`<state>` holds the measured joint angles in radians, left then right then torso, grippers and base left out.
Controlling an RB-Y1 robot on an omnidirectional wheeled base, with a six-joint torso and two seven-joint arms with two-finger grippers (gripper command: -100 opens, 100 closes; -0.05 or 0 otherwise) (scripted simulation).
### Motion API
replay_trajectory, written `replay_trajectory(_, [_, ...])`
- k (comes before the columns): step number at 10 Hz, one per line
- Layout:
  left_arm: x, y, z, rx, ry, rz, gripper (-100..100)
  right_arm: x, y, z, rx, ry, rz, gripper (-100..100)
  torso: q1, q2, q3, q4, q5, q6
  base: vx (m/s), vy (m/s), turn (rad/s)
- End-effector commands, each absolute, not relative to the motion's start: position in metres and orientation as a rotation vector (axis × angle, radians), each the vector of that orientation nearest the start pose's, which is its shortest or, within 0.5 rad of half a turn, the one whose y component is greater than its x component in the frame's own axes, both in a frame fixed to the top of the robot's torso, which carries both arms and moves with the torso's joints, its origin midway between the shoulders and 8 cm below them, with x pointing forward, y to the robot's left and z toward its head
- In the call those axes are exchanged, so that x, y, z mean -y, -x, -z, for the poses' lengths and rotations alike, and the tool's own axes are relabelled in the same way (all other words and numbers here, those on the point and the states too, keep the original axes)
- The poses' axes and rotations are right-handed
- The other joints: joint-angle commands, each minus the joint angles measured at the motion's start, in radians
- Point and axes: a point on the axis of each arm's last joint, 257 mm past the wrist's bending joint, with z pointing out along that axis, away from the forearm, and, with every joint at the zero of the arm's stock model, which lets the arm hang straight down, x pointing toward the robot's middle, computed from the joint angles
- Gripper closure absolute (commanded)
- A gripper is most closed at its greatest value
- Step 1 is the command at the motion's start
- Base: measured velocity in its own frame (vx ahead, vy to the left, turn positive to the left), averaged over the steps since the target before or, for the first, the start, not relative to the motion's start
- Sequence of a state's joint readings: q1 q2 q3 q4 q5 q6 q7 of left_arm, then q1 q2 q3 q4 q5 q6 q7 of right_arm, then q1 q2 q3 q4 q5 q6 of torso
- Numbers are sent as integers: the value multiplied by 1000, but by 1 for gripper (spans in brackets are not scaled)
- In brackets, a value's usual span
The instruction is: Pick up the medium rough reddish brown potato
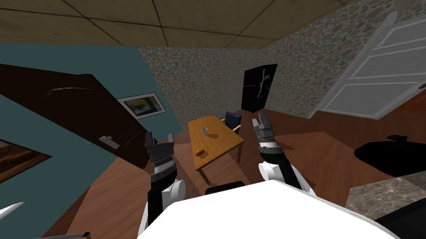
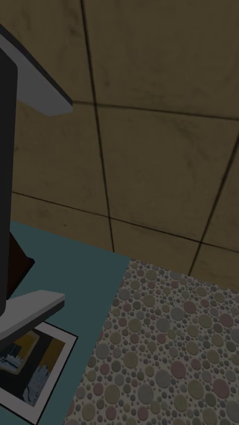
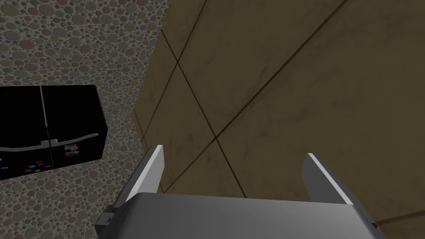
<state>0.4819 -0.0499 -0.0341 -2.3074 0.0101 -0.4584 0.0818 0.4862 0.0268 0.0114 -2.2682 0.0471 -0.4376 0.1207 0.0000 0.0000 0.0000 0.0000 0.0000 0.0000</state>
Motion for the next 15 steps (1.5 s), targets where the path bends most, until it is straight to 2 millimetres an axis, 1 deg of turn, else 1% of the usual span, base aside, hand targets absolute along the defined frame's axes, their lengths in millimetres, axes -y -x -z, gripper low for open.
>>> replay_trajectory(1, [-271, -360, -17, -595, 772, 1437, -100, 274, -359, -12, -691, -650, -1163, 0, 0, 0, 0, 0, 0, 0, -47, 54, -73])
replay_trajectory(2, [-271, -367, -5, -630, 801, 1443, -100, 274, -359, -12, -691, -650, -1163, 0, 3, 2, 1, 0, 1, 0, -89, 100, -112])
replay_trajectory(4, [-271, -386, 28, -713, 881, 1452, -100, 274, -359, -12, -691, -650, -1163, 0, 8, 6, 3, 1, 2, 0, -90, 107, -108])
replay_trajectory(5, [-271, -386, 28, -713, 881, 1452, -100, 274, -359, -12, -691, -650, -1163, 0, 8, 6, 3, 1, 2, 0, -61, 75, -47])
replay_trajectory(7, [-274, -404, 68, -802, 981, 1456, -100, 274, -359, -12, -691, -650, -1163, 0, 5, 3, 2, 1, 1, 0, -53, 78, -110])
replay_trajectory(8, [-274, -405, 70, -808, 989, 1453, -100, 274, -359, -12, -691, -650, -1163, 0, 6, 4, 2, 1, 1, 0, -55, 80, -58])
replay_trajectory(9, [-275, -413, 89, -851, 1041, 1455, -100, 274, -359, -12, -691, -650, -1163, 0, 6, 3, 2, 1, 1, 0, -61, 83, -101])
replay_trajectory(10, [-276, -414, 95, -858, 1051, 1449, -100, 274, -359, -12, -691, -650, -1163, 0, 6, 4, 2, 1, 1, 0, -44, 68, -62])
replay_trajectory(11, [-279, -422, 119, -903, 1113, 1444, -100, 274, -359, -12, -691, -650, -1163, 0, 5, 3, 2, 1, 1, 0, -40, 65, -106])
replay_trajectory(12, [-279, -422, 121, -909, 1119, 1441, -100, 274, -359, -12, -691, -650, -1163, 0, 5, 2, 1, 0, 1, 0, -36, 60, -66])
replay_trajectory(13, [-283, -429, 147, -954, 1188, 1431, -100, 274, -359, -12, -691, -650, -1162, 0, 5, 2, 1, 1, 1, 0, -46, 73, -106])
replay_trajectory(14, [-283, -429, 149, -958, 1193, 1428, -100, 274, -359, -12, -691, -650, -1163, 0, 6, 2, 1, 0, 1, 0, -41, 70, -61])
replay_trajectory(15, [-287, -435, 174, -1000, 1262, 1416, -100, 274, -359, -12, -691, -650, -1162, 0, 5, 2, 1, 1, 1, 0, -37, 74, -139])
